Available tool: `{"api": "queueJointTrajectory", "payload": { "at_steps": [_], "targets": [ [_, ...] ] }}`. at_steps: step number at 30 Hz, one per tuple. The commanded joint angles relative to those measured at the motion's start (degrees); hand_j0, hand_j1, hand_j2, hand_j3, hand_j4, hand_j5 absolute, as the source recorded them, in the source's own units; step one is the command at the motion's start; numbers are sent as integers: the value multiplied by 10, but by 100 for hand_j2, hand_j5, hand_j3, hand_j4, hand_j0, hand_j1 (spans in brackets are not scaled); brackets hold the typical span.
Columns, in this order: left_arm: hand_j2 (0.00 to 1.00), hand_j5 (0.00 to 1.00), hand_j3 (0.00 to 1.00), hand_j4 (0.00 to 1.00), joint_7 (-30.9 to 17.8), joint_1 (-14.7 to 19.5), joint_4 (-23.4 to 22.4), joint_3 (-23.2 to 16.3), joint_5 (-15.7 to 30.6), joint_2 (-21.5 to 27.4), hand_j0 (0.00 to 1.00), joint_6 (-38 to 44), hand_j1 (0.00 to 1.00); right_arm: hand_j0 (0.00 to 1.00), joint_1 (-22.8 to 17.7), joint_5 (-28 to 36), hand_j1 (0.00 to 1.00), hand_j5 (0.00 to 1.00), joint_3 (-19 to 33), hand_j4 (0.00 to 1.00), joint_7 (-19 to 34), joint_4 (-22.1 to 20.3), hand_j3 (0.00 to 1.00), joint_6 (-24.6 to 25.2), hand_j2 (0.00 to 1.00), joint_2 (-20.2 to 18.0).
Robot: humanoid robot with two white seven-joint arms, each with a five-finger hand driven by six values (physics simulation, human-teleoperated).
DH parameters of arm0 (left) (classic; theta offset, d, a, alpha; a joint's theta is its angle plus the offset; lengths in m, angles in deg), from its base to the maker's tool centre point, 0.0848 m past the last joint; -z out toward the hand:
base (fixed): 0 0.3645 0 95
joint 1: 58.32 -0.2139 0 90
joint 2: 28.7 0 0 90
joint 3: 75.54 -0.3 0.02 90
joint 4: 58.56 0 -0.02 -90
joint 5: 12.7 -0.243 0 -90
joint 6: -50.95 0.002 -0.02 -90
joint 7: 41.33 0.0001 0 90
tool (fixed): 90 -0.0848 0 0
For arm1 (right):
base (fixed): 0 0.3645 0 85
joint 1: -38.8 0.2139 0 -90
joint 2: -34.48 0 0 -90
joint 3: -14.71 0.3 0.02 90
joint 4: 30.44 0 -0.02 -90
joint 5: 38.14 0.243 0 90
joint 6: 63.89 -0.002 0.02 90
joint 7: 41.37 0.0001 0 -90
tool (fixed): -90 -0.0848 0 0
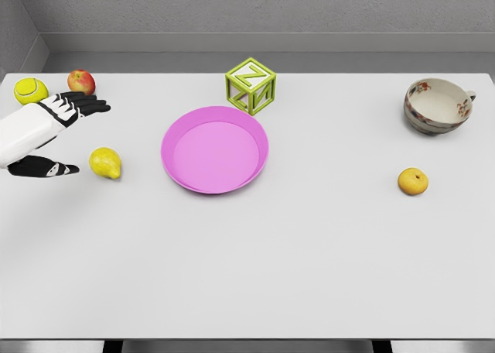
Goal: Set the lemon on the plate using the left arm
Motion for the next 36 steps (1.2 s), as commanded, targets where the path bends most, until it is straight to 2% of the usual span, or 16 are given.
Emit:
{"api": "queueJointTrajectory", "payload": {
  "at_steps": [1, 4, 7, 9, 12, 13, 14, 15, 16, 18, 20, 22, 27, 30, 36],
  "targets": [
    [100, 100, 100, 100, 0, 0, 1, 1, 4, 0, 100, 1, 100, 100, 0, 0, 100, 100, 6, 100, 0, -1, 100, 0, 100, 0],
    [100, 100, 100, 100, -5, 1, 0, 1, 3, 1, 100, 1, 100, 100, 0, 0, 100, 100, -1, 100, 0, 0, 100, 0, 100, 0],
    [100, 100, 100, 100, -65, 5, -6, 2, 1, -8, 100, 1, 100, 100, 0, 0, 100, 100, -1, 100, 0, 0, 100, 0, 100, 0],
    [100, 100, 100, 100, -135, 11, -35, 0, -3, -56, 100, 1, 100, 100, 0, 0, 100, 100, 0, 100, 0, 0, 100, 0, 100, 0],
    [100, 100, 100, 100, -154, 25, -51, -4, -6, -52, 100, 1, 100, 100, 0, 0, 100, 100, -1, 100, 0, 0, 100, 0, 100, 0],
    [100, 100, 100, 100, -156, 32, -56, -22, -10, -30, 100, 1, 100, 100, 0, 0, 100, 100, -1, 100, 0, 0, 100, 0, 100, 0],
    [100, 100, 100, 100, -157, 52, -60, -60, -12, -21, 100, 1, 100, 100, 0, 0, 100, 100, -1, 100, 0, 0, 100, 0, 100, 0],
    [100, 100, 100, 100, -157, 92, -84, -113, -16, -19, 100, 1, 100, 100, 0, 0, 100, 100, -1, 100, 0, 0, 100, 0, 100, 0],
    [100, 100, 100, 100, -157, 114, -100, -138, -16, -19, 100, 1, 100, 100, 0, 0, 100, 100, -1, 100, 0, 0, 100, 0, 100, 0],
    [100, 100, 100, 100, -157, 136, -135, -147, -17, -18, 100, 1, 100, 100, 0, 0, 100, 100, -1, 100, 0, 0, 100, 0, 100, 0],
    [100, 100, 100, 100, -158, 175, -201, -171, -18, -18, 100, 1, 100, 100, 0, 0, 100, 100, -1, 100, 0, 0, 100, 0, 100, 0],
    [100, 100, 100, 100, -172, 192, -217, -201, -18, -18, 100, 1, 100, 100, 0, 0, 100, 100, -1, 100, 0, 0, 100, 0, 100, 0],
    [100, 100, 100, 100, -173, 201, -217, -221, -39, -20, 100, 1, 100, 100, 0, 0, 100, 100, -1, 100, 0, 0, 100, 0, 100, 0],
    [100, 100, 100, 100, -175, 219, -217, -233, -59, -24, 100, 1, 100, 100, 0, 0, 100, 100, -1, 100, 0, 0, 100, 0, 100, 0],
    [100, 100, 100, 100, -175, 241, -218, -240, -60, -31, 100, 1, 100, 100, 0, 0, 100, 100, -1, 100, 0, 0, 100, 0, 100, 0]
  ]
}}
